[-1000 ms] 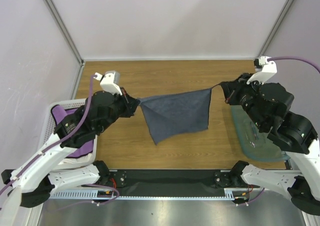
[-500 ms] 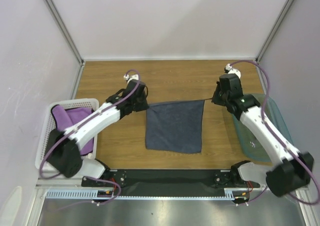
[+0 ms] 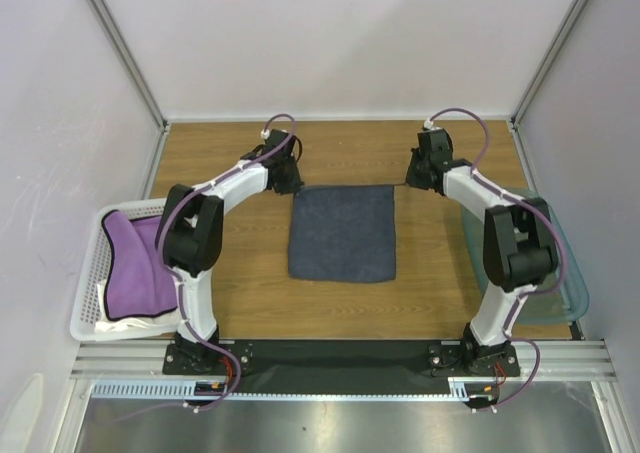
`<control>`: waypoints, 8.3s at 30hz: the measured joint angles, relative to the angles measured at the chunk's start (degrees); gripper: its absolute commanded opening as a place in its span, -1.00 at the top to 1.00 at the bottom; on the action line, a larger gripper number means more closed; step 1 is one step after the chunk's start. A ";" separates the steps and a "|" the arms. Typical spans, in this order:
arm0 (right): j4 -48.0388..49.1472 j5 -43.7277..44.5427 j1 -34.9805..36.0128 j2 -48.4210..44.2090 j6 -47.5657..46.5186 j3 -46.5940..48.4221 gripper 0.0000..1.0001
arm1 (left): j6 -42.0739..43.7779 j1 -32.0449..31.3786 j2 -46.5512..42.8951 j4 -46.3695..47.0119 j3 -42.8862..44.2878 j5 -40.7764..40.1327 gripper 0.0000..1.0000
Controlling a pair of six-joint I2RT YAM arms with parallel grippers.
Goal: Fold and stack the towels
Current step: Flatten out the crumpled towel
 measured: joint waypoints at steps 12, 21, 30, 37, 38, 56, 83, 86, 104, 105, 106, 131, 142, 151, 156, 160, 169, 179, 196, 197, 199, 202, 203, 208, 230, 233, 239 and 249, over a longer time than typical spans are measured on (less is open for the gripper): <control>2.14 -0.96 -0.96 14.53 -3.45 13.90 -0.16 | 2.82 3.15 4.13 1.57 6.82 1.29 -0.67; -0.50 -4.94 -1.40 9.84 1.42 13.18 -1.00 | -6.43 3.17 -3.37 9.66 -6.95 4.35 -0.67; 1.77 -5.70 4.57 -4.57 9.33 -3.28 -1.00 | -16.87 2.91 -5.84 19.28 -18.01 6.34 -0.65; 3.37 -4.83 7.58 -5.73 13.14 -9.68 -1.00 | -20.85 2.91 -5.68 25.33 -18.38 7.56 -0.61; 3.39 -4.59 7.87 -5.73 13.55 -9.90 -0.99 | -21.31 2.91 -5.51 26.03 -18.34 7.74 -0.61; 3.34 -2.19 8.26 -5.73 14.14 -9.97 -0.99 | -23.23 2.91 1.07 29.16 -14.08 7.85 -0.38; 3.74 0.52 6.99 -5.35 13.20 -9.60 -0.94 | -20.02 5.16 8.02 37.99 -7.17 -1.05 -0.32; 4.09 0.59 5.40 -3.43 12.09 -7.50 -0.74 | -14.80 5.53 8.02 36.76 -4.04 -1.90 -0.33; 9.35 -4.81 3.39 10.56 10.78 3.15 1.00 | -0.81 2.89 -9.75 36.89 -13.55 -0.70 0.28; 9.35 -4.96 3.39 11.43 10.71 3.17 1.00 | -0.92 2.73 -8.76 36.96 -13.55 -0.09 0.31; 9.29 -5.11 3.39 12.11 10.67 3.17 1.00 | -1.14 2.60 -7.67 37.00 -13.55 0.22 0.33; 9.60 -5.92 1.84 20.15 9.75 10.75 1.00 | -5.40 3.48 8.02 35.69 -8.87 3.02 0.45; 9.11 -5.90 1.70 24.11 8.61 16.63 1.00 | -9.79 6.82 14.25 28.48 2.21 6.21 0.45; 5.27 -6.73 1.55 24.02 6.62 19.76 0.96 | -7.34 7.41 13.05 25.09 4.33 6.95 0.38; 2.45 -7.52 1.70 15.91 6.16 16.11 0.61 | -5.55 6.88 1.77 22.53 -2.23 6.60 0.21; 1.11 -7.96 1.84 4.24 6.47 9.64 -0.17 | -5.16 4.83 -11.89 20.65 -10.80 3.69 -0.10; -4.24 -8.46 2.43 -17.27 9.46 -9.38 -0.63 | -10.60 -5.99 -32.63 13.07 -30.97 -2.62 -0.21; -9.07 -7.41 4.22 -30.97 14.80 -26.38 -0.48 | -21.35 -14.21 -41.62 8.50 -45.88 -7.15 -0.08; -5.77 -7.41 5.49 -31.71 17.99 -34.49 -0.29 | -28.83 -19.06 -36.89 10.86 -48.76 -9.33 0.19; -5.42 -7.43 5.49 -31.61 18.27 -34.53 -0.28 | -29.00 -19.06 -36.37 11.06 -48.76 -9.33 0.22; -4.39 -7.45 5.49 -31.21 18.82 -34.73 -0.28 | -29.18 -19.08 -35.39 11.30 -48.76 -9.35 0.27; -3.26 -7.48 5.53 -30.49 19.30 -35.06 -0.27 | -29.20 -19.08 -34.80 11.56 -48.76 -9.44 0.33; -2.99 -7.50 5.57 -30.32 19.43 -35.17 -0.27 | -29.24 -19.08 -34.67 11.69 -48.76 -9.51 0.36; -1.53 -7.45 5.97 -29.83 20.48 -35.85 -0.27 | -29.31 -19.08 -34.10 12.00 -48.76 -10.23 0.56; 3.52 -7.19 8.09 -24.39 23.93 -37.73 0.20 | -29.70 -19.12 -32.35 13.84 -48.63 -11.34 0.99; 3.39 -6.95 8.72 -24.39 24.39 -37.73 0.24 | -29.66 -19.12 -32.48 13.60 -48.63 -11.65 0.99; 3.32 -6.40 9.88 -24.30 24.83 -37.83 0.43 | -29.59 -19.12 -32.89 13.16 -48.63 -12.31 0.99; 3.76 -5.49 10.34 -22.67 25.31 -37.44 1.00 | -28.48 -19.12 -34.27 12.07 -48.70 -12.61 0.99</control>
